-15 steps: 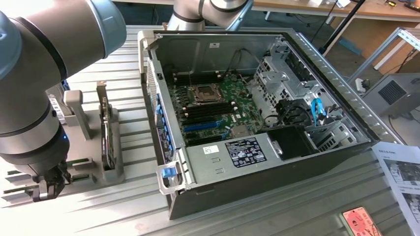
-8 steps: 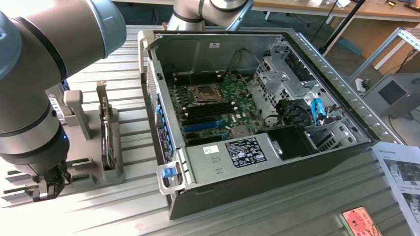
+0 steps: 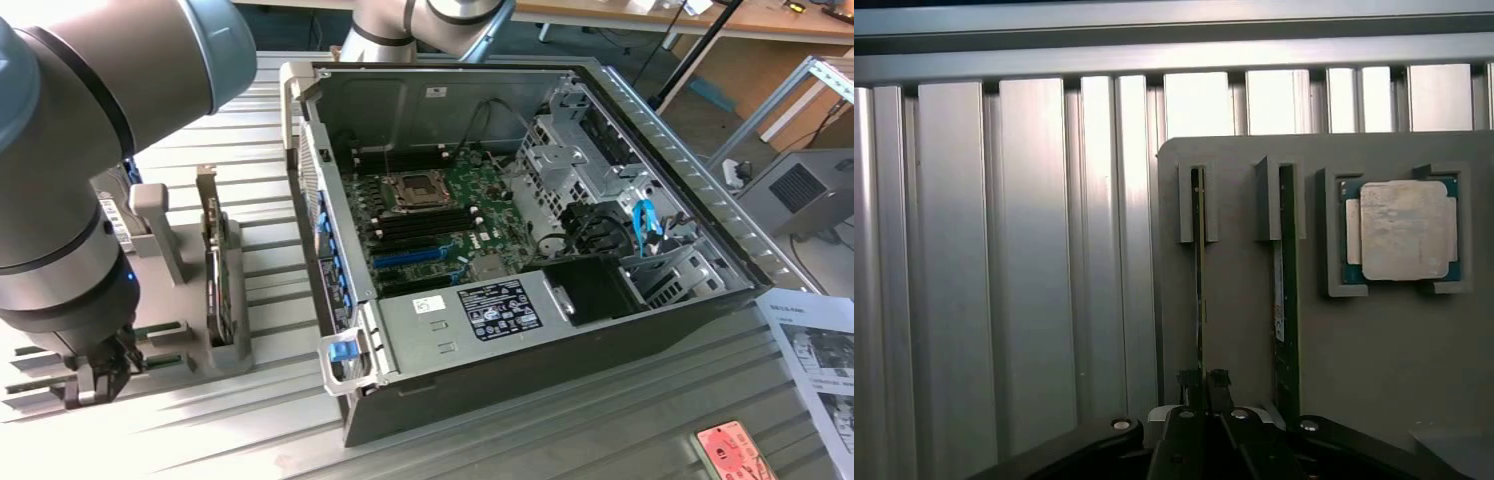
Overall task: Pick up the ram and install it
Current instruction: 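Pick up the ram and move it above insertion slot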
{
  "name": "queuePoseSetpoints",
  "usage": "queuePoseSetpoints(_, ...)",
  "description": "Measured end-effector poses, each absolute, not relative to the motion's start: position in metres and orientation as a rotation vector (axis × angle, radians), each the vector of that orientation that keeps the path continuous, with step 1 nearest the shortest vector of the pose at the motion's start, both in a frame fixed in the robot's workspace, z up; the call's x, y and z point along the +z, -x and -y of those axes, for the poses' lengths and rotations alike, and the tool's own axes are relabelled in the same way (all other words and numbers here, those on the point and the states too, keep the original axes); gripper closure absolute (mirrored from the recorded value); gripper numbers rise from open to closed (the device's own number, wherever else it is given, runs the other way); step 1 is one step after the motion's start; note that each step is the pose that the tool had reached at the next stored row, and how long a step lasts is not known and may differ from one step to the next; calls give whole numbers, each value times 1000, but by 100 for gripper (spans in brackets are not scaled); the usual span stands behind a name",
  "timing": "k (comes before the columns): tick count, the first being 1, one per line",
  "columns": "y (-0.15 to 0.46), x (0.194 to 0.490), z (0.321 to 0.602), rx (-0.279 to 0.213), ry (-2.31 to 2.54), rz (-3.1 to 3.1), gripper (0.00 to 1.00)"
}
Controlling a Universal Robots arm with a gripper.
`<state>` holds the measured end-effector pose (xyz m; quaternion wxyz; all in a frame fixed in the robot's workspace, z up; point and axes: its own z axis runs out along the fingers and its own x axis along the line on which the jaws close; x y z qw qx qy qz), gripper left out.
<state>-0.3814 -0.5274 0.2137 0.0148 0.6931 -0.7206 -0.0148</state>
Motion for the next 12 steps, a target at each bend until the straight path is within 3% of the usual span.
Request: queuePoseSetpoints(12,381,225,527,-46,-2157,2243,88)
